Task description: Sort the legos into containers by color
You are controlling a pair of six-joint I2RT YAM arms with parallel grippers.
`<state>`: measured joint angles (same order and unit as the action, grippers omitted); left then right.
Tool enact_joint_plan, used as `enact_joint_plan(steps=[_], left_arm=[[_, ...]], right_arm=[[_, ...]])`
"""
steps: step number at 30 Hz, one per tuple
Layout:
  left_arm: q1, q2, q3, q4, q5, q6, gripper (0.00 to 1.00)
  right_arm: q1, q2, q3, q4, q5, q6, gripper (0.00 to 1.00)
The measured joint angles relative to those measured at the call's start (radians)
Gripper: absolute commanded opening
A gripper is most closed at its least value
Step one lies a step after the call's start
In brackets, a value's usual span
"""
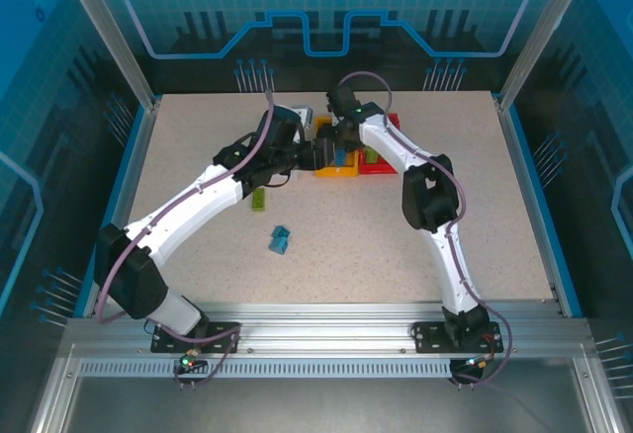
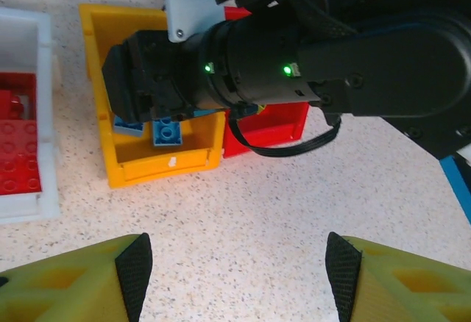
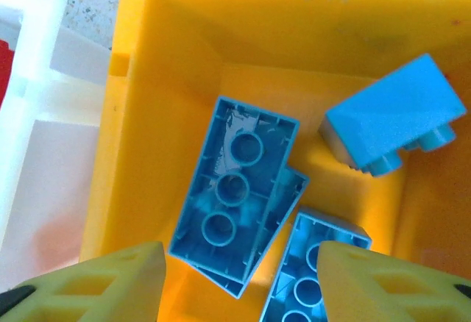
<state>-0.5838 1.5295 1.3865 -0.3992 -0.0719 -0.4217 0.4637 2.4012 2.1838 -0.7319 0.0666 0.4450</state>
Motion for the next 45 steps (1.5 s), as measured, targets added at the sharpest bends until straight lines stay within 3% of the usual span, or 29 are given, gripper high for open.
enact_joint_plan(steps=[4, 10, 17, 23, 30, 36, 44, 45], left_arm=[[0.000, -0.045, -0.034, -0.028, -0.031, 0.001, 0.67], [0.011, -0.153, -0.133, -0.131, -0.098, -0.046, 0.67], [0.102, -0.268, -0.290, -0.232, -0.113, -0.102, 0.67], [0.134, -0.377, -0.384, -0.298, -0.124, -0.130, 0.67], [0.140, -0.449, -0.480, -0.327, -0.113, -0.183, 0.67], [0.122, -0.391, -0.559, -0.322, -0.027, -0.262, 0.68], [0.000, -0.273, -0.605, -0.270, 0.015, -0.500, 0.72], [-0.008, -0.269, -0.611, -0.256, 0.016, -0.533, 0.76]], right_arm=[[0.003, -0.116, -0.115, 0.015, 0.008, 0.000, 0.54], [0.044, -0.418, -0.341, 0.108, 0.040, -0.002, 0.54], [0.163, -0.698, -0.635, 0.254, 0.063, -0.008, 0.54], [0.307, -0.738, -0.826, 0.323, 0.089, 0.001, 0.55], [0.412, -0.729, -0.882, 0.356, 0.113, 0.009, 0.55], [0.454, -0.760, -0.974, 0.385, 0.153, 0.012, 0.56], [0.466, -1.004, -1.200, 0.422, 0.189, 0.023, 0.63], [0.468, -1.030, -1.223, 0.427, 0.189, 0.024, 0.63]])
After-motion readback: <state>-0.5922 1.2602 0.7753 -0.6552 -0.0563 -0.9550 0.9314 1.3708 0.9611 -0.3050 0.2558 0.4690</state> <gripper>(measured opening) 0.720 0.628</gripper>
